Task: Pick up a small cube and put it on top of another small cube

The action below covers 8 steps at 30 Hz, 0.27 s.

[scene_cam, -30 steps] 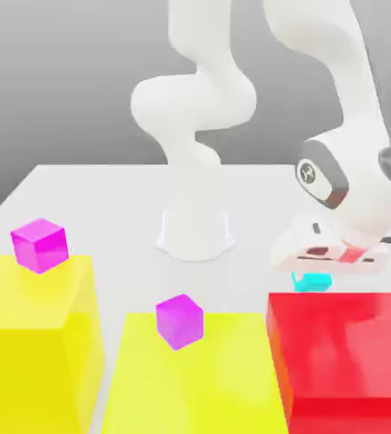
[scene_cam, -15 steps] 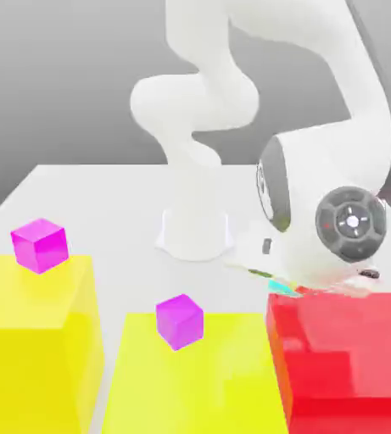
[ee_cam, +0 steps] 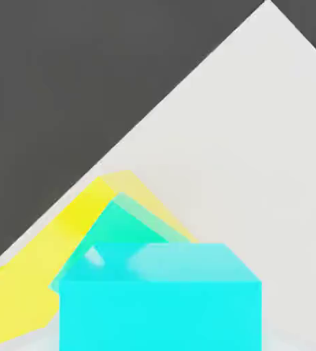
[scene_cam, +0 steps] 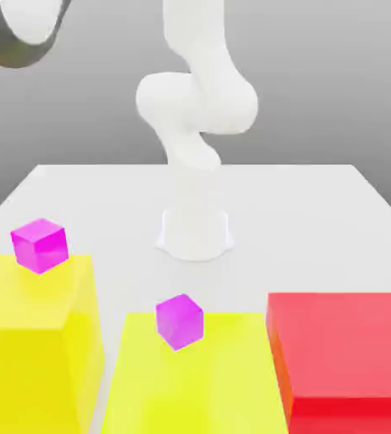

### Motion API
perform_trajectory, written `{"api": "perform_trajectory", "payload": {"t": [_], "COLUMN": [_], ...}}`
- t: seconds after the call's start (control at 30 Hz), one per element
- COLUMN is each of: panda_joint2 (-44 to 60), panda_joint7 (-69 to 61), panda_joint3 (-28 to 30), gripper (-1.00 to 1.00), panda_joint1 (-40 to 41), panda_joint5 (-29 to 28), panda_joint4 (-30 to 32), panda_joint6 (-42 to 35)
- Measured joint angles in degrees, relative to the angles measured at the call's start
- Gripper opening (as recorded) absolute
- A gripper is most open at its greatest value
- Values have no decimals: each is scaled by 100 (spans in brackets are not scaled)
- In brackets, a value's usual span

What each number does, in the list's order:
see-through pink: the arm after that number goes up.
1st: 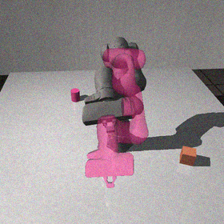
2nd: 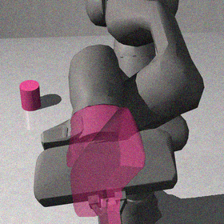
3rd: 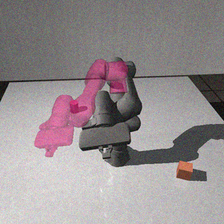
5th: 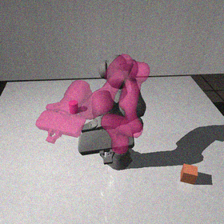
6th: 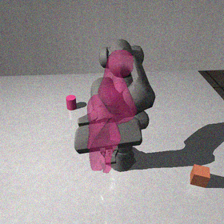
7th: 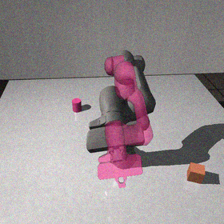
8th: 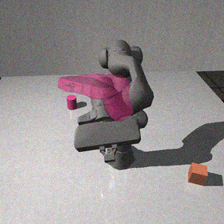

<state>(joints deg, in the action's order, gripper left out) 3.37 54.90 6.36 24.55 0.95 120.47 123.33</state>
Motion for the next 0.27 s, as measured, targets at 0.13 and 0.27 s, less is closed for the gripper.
{"api": "perform_trajectory", "payload": {"t": [0.13,0.27], "panda_joint2": [0,-166], "panda_joint7": [0,18], "panda_joint3": [0,10], "gripper": [100,100], "panda_joint1": [1,-13], "panda_joint5": [0,-67], "panda_joint4": [0,-282], "panda_joint6": [0,-401]}}
